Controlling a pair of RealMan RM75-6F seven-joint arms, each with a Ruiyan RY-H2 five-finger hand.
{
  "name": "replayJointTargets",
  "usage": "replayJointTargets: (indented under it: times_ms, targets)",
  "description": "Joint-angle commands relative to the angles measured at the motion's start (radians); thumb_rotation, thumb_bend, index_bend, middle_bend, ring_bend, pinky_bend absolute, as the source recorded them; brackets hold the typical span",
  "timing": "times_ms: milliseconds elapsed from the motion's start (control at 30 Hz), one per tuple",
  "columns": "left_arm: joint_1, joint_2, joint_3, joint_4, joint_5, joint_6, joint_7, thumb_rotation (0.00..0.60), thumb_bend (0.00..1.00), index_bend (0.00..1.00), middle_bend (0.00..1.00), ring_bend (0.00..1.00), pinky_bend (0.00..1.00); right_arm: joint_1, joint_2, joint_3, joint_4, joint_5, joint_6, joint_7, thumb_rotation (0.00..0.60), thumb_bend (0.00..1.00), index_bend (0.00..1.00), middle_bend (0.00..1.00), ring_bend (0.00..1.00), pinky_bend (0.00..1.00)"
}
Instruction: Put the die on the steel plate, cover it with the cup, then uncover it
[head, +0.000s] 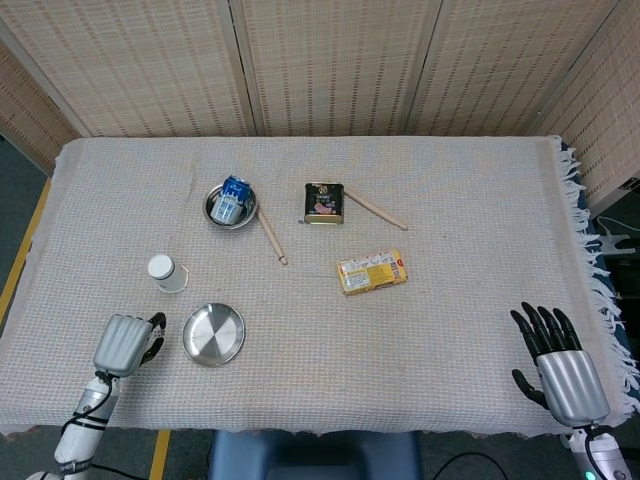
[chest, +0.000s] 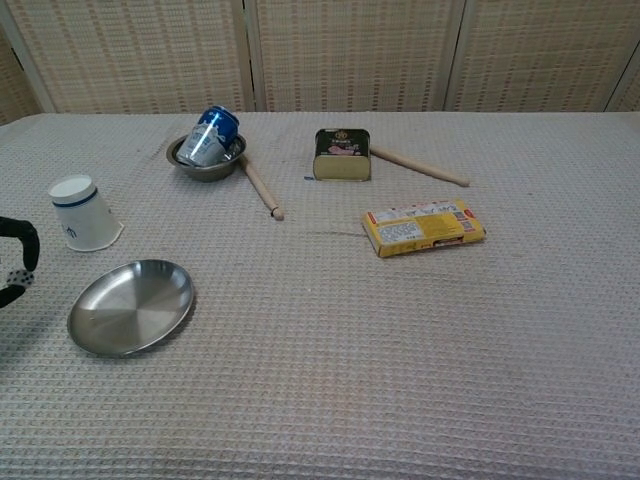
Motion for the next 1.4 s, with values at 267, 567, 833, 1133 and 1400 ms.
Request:
replayJointTargets:
  times_ms: [267,567,833,1133,1400]
  targets:
    - [-0.106,-0.077,-0.023,-0.037,-0.005,-0.123,0.114,0.600,0.33,0.57,1.00,1.00,1.00,0.004,0.001,0.001,0.003,0.008,-0.010,0.005,0.600,0.18,0.00,0.00,0.00,0.00]
    - [-0.119,-0.088,-0.011,-0.043,-0.030,-0.151,0.149,0.600,0.33,0.41,1.00,0.99,1.00,0.006,0.004,0.002,0.003,0.009,-0.009,0.011,0.600,0.18,0.00,0.00,0.00,0.00]
    - [-0.113,-0.072,-0.006,-0.070,-0.035,-0.126,0.166,0.600,0.32,0.25,1.00,0.99,1.00,0.003,0.006,0.000,-0.001,0.006,-0.005,0.010,0.600,0.18,0.00,0.00,0.00,0.00]
    - [-0.047,0.043,-0.046,-0.152,0.024,0.105,0.045,0.600,0.32,0.08,0.20,0.77,0.99,0.000,0.013,-0.002,-0.007,0.004,0.000,0.015,0.600,0.18,0.00,0.00,0.00,0.00]
    - [-0.113,0.130,-0.147,-0.125,-0.192,-0.121,-0.110,0.600,0.32,0.00,0.00,0.81,1.00,-0.003,0.013,-0.008,-0.011,-0.007,0.004,0.014,0.600,0.18,0.00,0.00,0.00,0.00]
